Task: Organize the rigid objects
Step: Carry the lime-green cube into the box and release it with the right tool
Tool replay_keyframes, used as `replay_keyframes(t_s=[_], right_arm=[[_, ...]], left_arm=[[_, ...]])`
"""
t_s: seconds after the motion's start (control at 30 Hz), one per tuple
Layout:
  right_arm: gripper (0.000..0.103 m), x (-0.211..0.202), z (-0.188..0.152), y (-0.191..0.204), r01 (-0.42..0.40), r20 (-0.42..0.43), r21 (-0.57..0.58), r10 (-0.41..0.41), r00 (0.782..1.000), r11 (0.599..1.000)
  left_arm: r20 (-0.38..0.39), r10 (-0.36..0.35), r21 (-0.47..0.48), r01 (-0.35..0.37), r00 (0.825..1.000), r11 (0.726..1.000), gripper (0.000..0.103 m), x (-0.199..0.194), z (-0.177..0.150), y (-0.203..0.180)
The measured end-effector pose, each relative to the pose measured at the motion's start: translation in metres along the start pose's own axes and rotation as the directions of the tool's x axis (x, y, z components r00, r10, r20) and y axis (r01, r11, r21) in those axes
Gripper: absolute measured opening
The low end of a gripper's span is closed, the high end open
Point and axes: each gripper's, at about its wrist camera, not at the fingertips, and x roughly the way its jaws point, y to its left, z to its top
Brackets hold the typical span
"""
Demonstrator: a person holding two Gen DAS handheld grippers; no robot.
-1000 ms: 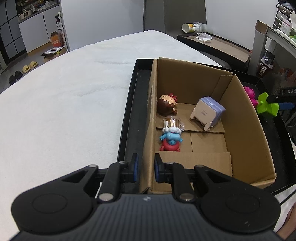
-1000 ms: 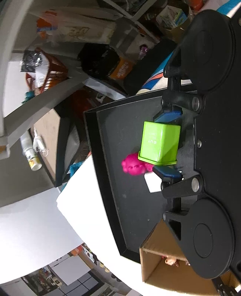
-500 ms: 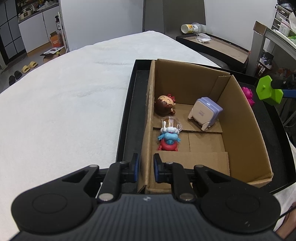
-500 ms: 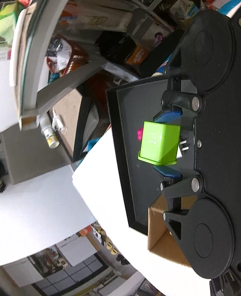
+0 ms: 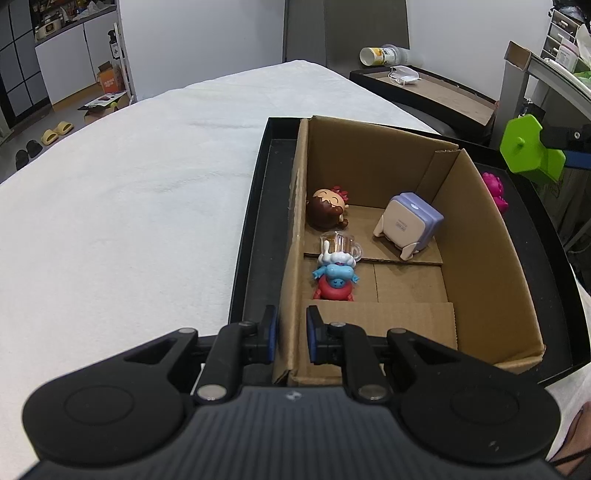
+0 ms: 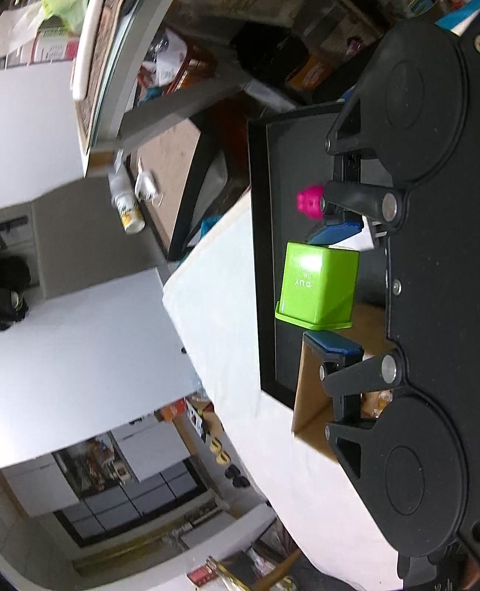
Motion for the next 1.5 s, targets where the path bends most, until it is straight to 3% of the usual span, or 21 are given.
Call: replay_keyframes(t_s=[0.47, 1.0, 1.2, 1.5], right_arm=[[0.050, 0.006, -0.003, 0.045, -0.091, 0.026, -0.118, 0.094, 0.995, 0.989], [0.050, 0.024, -0.024, 0.084, -0.182, -0.093, -0.206, 0.166, 0.982, 0.961], [0.050, 0.038, -0.034, 0.093, -0.178, -0.146, -0.239, 0.146, 0.978, 0.954], [0.051, 0.019, -0.020, 0.065, -0.193, -0.098, -0.115, 0.182, 0.978, 0.974]], left_arm=[[0.000, -0.014, -0.008, 0.014, 1.000, 1.000, 0.015, 0.001, 0.000, 0.002], [-0.002, -0.030, -0.022, 0.030, 1.000, 0.999, 0.015, 0.003, 0.001, 0.007], [-0.004, -0.030, -0.024, 0.030, 1.000, 0.999, 0.015, 0.003, 0.001, 0.008], [-0.012, -0.019, -0.029, 0.019, 1.000, 0.999, 0.015, 0.006, 0.002, 0.008]])
